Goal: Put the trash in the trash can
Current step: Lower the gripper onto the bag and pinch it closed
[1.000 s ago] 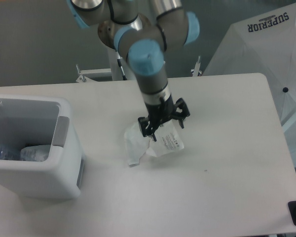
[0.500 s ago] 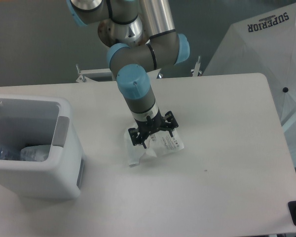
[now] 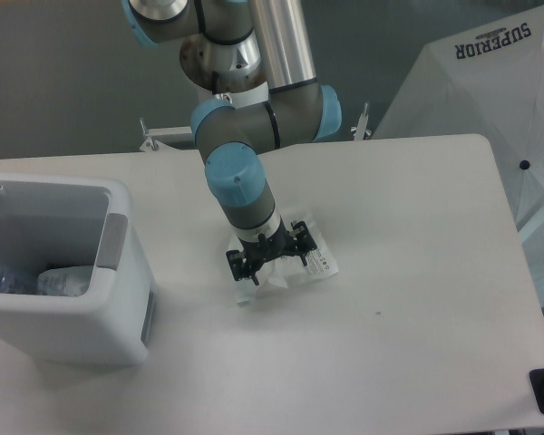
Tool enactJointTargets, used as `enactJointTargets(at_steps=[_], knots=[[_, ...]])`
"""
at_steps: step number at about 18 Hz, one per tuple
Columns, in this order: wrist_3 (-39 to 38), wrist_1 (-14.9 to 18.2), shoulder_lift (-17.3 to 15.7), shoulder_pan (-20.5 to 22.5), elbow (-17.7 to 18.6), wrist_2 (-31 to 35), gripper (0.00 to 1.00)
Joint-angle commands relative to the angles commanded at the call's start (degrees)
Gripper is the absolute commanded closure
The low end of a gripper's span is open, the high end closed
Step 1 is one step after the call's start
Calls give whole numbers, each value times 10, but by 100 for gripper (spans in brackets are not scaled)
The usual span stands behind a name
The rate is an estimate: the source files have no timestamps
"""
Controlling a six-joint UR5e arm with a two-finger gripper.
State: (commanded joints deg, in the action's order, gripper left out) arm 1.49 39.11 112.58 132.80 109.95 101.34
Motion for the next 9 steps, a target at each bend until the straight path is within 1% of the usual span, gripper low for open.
enactJointTargets(at_steps=[2, 6, 7, 9], knots=[[0, 0, 9, 1, 1, 3, 2], [0, 0, 26, 1, 1, 25, 9], [0, 0, 29, 1, 0, 25, 13], [-1, 0, 30, 1, -2, 25, 25]])
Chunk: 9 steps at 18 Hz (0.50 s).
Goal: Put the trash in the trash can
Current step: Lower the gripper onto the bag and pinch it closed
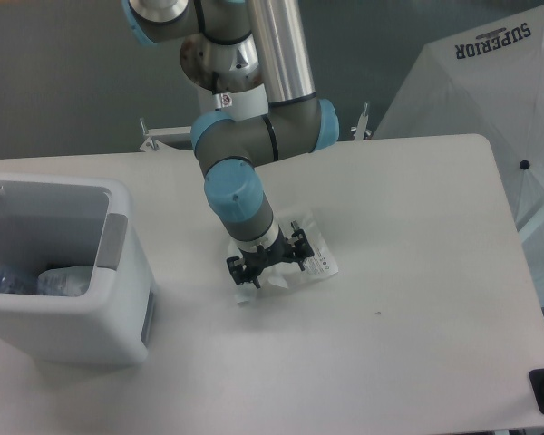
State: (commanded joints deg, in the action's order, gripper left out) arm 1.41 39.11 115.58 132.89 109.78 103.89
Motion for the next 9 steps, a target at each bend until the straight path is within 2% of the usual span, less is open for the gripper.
enactJointTargets(at_steps=[5, 9], knots=[[2, 0, -4, 3, 0, -1, 52], [4, 1, -10, 6, 1, -4, 81]])
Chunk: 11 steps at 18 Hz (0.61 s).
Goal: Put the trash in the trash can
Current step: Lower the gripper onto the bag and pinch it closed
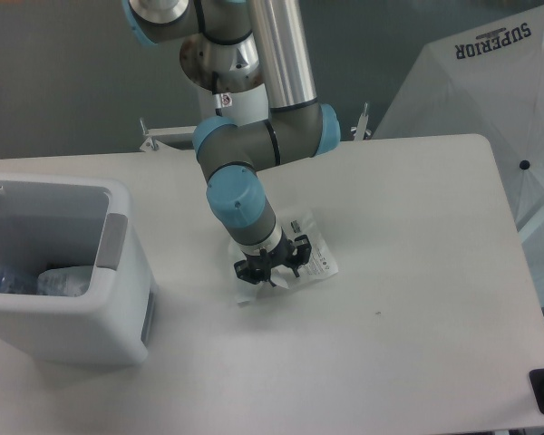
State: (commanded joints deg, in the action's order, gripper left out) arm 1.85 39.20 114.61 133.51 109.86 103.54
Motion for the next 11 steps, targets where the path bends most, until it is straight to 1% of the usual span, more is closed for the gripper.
enactJointTargets(at_steps=[1, 2, 4, 7, 9, 11], knots=[[0, 0, 0, 1, 1, -1, 86], [0, 0, 0, 1, 1, -1, 88], [2, 0, -3, 2, -1, -2, 94], [3, 11, -29, 15, -18, -18, 96], [3, 42, -48, 29, -29, -54, 98], [3, 75, -57, 36, -51, -68, 98]])
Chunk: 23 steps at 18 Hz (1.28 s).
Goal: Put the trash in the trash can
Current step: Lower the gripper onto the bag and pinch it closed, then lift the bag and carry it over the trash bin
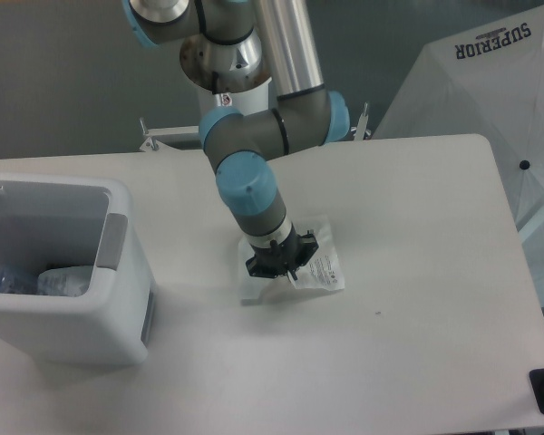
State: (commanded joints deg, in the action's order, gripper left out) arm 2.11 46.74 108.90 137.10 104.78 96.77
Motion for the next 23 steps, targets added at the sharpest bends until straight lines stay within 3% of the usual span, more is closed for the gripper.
enactJointTargets(at_steps=[3, 6, 11, 18, 23], knots=[[-3, 68, -12, 7, -40, -14, 98], [-18, 130, -37, 24, -74, -73, 97], [-69, 189, -98, 45, -123, -162, 97], [-178, 187, -170, 62, -159, -293, 97], [-294, 142, -204, 60, -166, -353, 96]])
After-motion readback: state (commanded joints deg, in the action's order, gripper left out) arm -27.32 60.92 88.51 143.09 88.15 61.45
